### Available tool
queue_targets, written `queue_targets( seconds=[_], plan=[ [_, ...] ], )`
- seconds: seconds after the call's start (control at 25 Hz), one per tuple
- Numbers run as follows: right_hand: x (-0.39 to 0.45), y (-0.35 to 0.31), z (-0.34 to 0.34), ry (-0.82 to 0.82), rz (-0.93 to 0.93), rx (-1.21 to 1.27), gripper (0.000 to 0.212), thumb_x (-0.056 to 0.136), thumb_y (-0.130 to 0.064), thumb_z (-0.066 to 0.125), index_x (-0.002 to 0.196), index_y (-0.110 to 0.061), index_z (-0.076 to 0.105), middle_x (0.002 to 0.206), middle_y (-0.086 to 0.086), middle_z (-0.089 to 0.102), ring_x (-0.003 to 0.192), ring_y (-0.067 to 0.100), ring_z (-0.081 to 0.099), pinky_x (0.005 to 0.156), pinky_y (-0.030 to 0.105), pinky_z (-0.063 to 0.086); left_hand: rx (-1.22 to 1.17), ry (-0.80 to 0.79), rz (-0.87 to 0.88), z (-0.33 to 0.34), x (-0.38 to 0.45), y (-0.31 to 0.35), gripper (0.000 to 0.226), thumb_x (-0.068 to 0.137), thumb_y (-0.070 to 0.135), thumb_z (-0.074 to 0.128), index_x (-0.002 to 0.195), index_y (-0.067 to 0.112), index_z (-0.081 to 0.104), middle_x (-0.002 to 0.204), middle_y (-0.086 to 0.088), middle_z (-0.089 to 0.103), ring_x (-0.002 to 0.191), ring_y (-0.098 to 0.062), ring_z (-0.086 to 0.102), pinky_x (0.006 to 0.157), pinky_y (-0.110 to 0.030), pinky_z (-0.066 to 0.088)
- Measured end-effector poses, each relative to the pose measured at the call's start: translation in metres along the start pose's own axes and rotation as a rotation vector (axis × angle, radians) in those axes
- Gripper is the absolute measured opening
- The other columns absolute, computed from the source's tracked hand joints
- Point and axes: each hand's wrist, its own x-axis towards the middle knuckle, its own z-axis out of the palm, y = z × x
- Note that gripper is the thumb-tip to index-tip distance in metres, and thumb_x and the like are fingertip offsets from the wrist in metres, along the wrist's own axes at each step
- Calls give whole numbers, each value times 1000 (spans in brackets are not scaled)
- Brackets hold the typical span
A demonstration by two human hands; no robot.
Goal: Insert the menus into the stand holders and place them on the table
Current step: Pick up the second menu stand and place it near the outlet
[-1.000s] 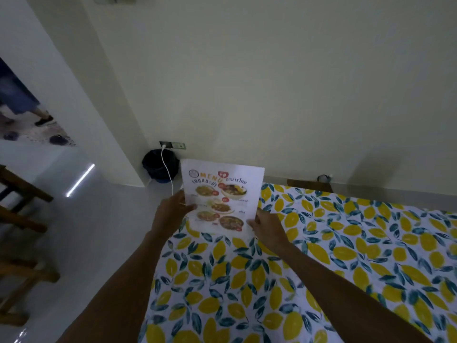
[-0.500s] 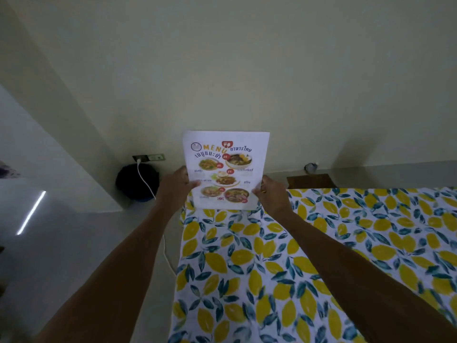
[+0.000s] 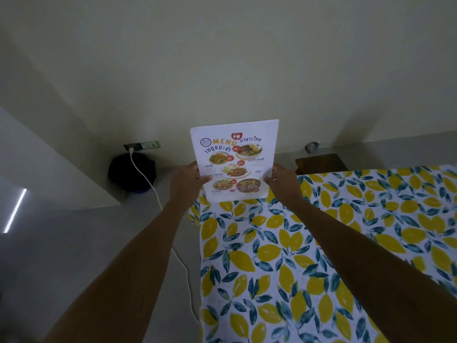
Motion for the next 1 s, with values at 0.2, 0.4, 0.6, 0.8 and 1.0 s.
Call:
queue_targets(
  seconds=[0.2,0.4,0.6,0.8,1.0],
  plan=[
    [3,6,7,28,38,-13,21,85,-17,67,97,-1,60,89,23,70,83,38,67,69,39,51,130,46,-41,11,6,3,38,81,40,71,114,23,63,106,0,76,84,-15,71,74,-41,59],
    [12,4,8,31,30,-64,19,85,-20,66,90,-4,57,84,22,69,76,38,67,63,40,52,129,43,-80,11,7,3,39,80,42,71,112,22,63,106,0,76,85,-17,71,75,-44,59],
    [12,7,9,22,36,-63,22,86,-22,65,96,-4,57,89,22,70,81,38,68,69,46,57,124,61,-82,15,4,-1,38,78,48,69,110,30,62,103,6,76,83,-11,71,74,-43,60],
    [11,6,9,-10,35,-89,24,89,-22,61,100,0,58,94,24,70,86,40,66,74,43,55,153,29,-134,16,5,7,35,85,42,65,113,21,63,107,-2,75,83,-18,69,70,-35,56],
    [8,11,6,-57,35,-38,23,90,-25,61,97,-3,61,95,18,70,91,36,66,78,41,53,188,-52,-119,17,6,5,41,88,49,58,118,20,62,109,-4,74,83,-18,68,67,-30,50]
  ],
)
